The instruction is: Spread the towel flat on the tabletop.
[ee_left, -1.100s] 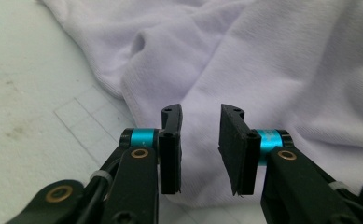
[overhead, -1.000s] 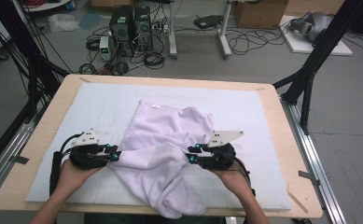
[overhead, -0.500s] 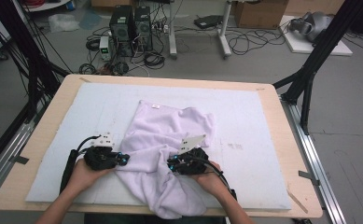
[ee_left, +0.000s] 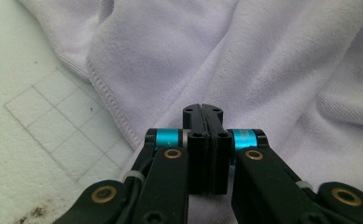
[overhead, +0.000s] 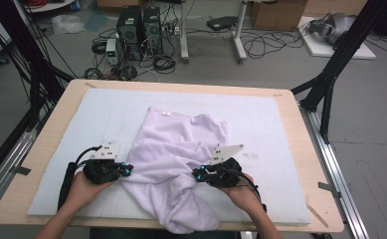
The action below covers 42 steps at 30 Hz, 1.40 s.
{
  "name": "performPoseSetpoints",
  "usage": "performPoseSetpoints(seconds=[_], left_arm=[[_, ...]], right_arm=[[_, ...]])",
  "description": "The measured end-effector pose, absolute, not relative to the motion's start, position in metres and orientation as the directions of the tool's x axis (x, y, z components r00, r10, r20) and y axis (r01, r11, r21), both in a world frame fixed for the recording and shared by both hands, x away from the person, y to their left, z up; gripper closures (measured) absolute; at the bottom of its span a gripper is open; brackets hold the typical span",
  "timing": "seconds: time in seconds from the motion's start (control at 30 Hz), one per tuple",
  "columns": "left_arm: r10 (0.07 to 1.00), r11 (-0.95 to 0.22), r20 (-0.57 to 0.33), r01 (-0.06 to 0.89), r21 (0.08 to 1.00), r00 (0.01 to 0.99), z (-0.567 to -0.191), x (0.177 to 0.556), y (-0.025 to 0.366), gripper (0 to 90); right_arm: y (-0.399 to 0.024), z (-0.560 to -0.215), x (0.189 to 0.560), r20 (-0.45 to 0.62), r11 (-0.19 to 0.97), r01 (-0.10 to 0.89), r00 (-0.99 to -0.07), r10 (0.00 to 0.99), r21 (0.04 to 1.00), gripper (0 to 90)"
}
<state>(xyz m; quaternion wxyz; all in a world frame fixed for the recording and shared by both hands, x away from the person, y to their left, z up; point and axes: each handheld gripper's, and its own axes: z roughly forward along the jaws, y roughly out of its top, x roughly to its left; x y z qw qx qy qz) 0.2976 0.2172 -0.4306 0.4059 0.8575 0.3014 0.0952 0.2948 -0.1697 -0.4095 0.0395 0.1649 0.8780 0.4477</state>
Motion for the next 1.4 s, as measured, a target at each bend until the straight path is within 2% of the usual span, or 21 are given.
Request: performPoseSetpoints(seconds=[0.33, 0.5, 0.63, 0.8, 0.83, 0.87, 0.9, 0.97, 1.03, 1.2, 1.4], left_arm=[[0.586, -0.474, -0.072, 0.414, 0.778, 0.807, -0.418, 0.289, 0.223, 88.7], [0.592, -0.444, -0.076, 0.403, 0.800, 0.802, -0.410, 0.297, 0.221, 76.5], [0.595, -0.450, -0.075, 0.409, 0.794, 0.800, -0.415, 0.308, 0.211, 71.3], [0.603, -0.512, -0.070, 0.453, 0.729, 0.795, -0.436, 0.320, 0.196, 60.5], [0.597, -0.520, -0.069, 0.452, 0.725, 0.799, -0.440, 0.320, 0.194, 60.6], [0.591, -0.509, -0.075, 0.443, 0.738, 0.803, -0.440, 0.319, 0.194, 63.1], [0.579, -0.506, -0.092, 0.445, 0.739, 0.810, -0.441, 0.318, 0.194, 73.7], [0.578, -0.517, -0.072, 0.433, 0.738, 0.813, -0.439, 0.316, 0.192, 82.4], [0.579, -0.528, -0.063, 0.433, 0.731, 0.813, -0.437, 0.315, 0.192, 84.6], [0.589, -0.513, -0.065, 0.436, 0.739, 0.805, -0.434, 0.313, 0.197, 85.2], [0.600, -0.478, -0.072, 0.430, 0.766, 0.797, -0.424, 0.311, 0.200, 85.0]], right_arm=[[-0.198, -0.394, 0.275, 0.075, 0.512, 0.239, -0.944, 0.320, 0.825, 84.1], [-0.208, -0.389, 0.286, 0.086, 0.449, 0.263, -0.922, 0.377, 0.854, 74.8], [-0.204, -0.409, 0.300, 0.092, 0.498, 0.313, -0.904, 0.418, 0.809, 73.5], [-0.180, -0.435, 0.311, 0.081, 0.556, 0.350, -0.889, 0.450, 0.754, 56.1], [-0.175, -0.440, 0.313, 0.068, 0.578, 0.347, -0.891, 0.448, 0.739, 55.3], [-0.171, -0.442, 0.314, 0.056, 0.585, 0.342, -0.891, 0.450, 0.736, 55.7], [-0.169, -0.443, 0.314, 0.050, 0.579, 0.336, -0.890, 0.454, 0.743, 60.8], [-0.168, -0.443, 0.315, 0.029, 0.583, 0.324, -0.889, 0.457, 0.745, 78.0], [-0.171, -0.443, 0.318, 0.053, 0.579, 0.331, -0.895, 0.442, 0.745, 86.6], [-0.184, -0.435, 0.312, 0.042, 0.595, 0.315, -0.904, 0.426, 0.739, 87.9], [-0.212, -0.421, 0.312, 0.006, 0.595, 0.316, -0.886, 0.463, 0.739, 88.1]])
